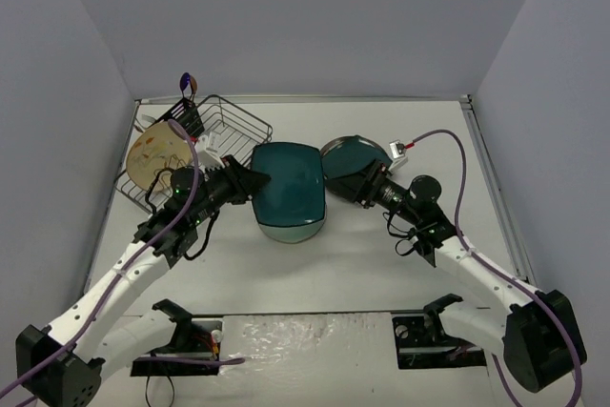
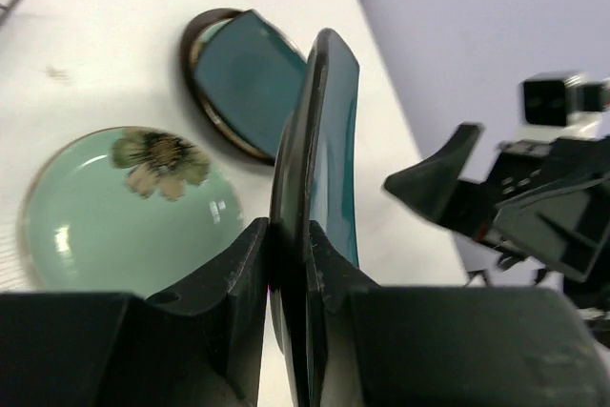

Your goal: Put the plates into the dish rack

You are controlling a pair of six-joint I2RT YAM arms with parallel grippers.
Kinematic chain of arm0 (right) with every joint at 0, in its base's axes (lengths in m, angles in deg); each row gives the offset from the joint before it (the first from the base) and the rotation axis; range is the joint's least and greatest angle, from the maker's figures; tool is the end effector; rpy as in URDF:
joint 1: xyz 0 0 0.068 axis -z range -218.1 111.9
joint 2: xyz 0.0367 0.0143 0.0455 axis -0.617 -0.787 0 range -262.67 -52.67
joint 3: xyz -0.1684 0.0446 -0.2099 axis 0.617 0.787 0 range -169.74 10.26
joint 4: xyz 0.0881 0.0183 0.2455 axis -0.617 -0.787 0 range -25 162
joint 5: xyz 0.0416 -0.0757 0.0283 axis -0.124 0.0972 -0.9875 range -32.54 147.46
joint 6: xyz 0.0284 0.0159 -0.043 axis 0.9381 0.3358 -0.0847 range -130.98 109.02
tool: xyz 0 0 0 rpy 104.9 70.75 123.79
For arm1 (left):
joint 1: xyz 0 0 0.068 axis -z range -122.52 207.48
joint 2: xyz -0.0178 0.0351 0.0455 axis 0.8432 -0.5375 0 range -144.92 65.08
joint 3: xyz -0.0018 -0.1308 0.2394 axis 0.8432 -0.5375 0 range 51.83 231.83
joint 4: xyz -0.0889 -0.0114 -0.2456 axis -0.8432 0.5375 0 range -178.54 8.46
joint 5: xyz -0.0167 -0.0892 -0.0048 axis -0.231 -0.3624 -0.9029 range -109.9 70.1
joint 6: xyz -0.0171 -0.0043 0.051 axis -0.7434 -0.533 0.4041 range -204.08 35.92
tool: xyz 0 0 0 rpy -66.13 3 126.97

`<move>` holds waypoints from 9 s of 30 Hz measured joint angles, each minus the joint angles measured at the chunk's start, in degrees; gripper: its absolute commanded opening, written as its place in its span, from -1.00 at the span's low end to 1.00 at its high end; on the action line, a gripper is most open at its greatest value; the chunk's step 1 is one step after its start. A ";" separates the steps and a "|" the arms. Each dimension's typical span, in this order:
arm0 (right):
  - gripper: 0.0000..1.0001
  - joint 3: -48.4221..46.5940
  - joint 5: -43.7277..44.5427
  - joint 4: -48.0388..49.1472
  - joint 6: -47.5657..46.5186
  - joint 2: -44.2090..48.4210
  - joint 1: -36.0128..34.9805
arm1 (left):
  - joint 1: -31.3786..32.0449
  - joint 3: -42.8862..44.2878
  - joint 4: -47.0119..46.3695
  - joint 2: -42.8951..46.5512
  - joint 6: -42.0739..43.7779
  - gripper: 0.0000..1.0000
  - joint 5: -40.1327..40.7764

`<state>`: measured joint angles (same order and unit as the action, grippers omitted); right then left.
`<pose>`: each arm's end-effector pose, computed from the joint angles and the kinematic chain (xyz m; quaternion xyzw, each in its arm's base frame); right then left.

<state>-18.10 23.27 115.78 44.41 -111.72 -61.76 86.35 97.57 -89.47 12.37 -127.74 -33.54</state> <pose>0.1994 0.1092 0.2899 -0.0589 0.6347 0.6174 0.4609 0.1873 -0.1128 0.3419 -0.0163 0.7422 -0.4640 0.4833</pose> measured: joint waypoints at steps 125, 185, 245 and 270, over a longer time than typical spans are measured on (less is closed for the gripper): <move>0.52 -13.44 26.54 -25.59 -25.14 -22.18 18.76 | -25.57 8.22 20.68 2.57 35.55 0.94 0.04; -1.00 -6.70 17.61 -13.49 -20.46 -25.41 25.88 | -25.20 -2.08 19.76 8.47 29.66 0.94 -2.77; -0.25 0.35 9.96 -1.34 -11.97 -30.98 26.95 | -25.22 -2.07 20.15 7.07 29.68 0.94 -1.90; -1.00 -6.33 9.82 -5.02 -14.99 -30.65 26.89 | -25.22 -2.06 20.32 6.72 29.70 0.94 -1.72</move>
<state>-24.43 33.09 110.76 29.42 -142.38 -34.87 61.12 95.51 -69.15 19.09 -98.04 -35.25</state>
